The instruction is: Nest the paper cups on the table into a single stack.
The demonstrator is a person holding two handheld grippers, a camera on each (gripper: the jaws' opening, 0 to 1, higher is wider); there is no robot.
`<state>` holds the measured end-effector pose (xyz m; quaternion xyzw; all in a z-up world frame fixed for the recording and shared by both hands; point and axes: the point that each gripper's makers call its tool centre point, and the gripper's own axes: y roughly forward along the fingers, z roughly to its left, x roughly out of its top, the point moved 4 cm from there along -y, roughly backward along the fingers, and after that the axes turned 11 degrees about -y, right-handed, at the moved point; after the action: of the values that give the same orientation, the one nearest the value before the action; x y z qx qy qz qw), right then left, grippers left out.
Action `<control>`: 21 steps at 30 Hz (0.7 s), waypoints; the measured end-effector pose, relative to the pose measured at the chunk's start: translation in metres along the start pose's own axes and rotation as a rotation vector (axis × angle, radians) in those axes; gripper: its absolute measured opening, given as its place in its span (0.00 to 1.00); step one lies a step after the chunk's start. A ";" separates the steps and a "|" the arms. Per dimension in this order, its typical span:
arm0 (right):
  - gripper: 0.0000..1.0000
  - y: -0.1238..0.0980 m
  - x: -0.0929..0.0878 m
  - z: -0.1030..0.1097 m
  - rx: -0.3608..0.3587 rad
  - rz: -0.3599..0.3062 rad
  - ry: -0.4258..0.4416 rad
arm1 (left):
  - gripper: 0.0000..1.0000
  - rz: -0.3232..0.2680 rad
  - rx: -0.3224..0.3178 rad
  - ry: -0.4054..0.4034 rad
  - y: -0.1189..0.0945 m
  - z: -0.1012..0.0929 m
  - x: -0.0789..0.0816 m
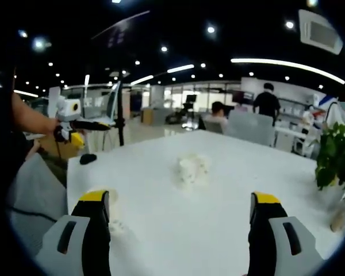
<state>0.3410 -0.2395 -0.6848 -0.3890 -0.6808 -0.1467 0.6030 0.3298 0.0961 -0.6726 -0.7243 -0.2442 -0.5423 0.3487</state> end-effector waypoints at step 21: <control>1.00 0.031 -0.007 -0.011 -0.009 -0.058 0.011 | 0.98 -0.001 0.005 -0.007 -0.002 -0.004 -0.005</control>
<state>0.3708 -0.2288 -0.6974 -0.3710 -0.6878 -0.1694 0.6005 0.3242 0.0948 -0.6762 -0.7253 -0.2473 -0.5393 0.3492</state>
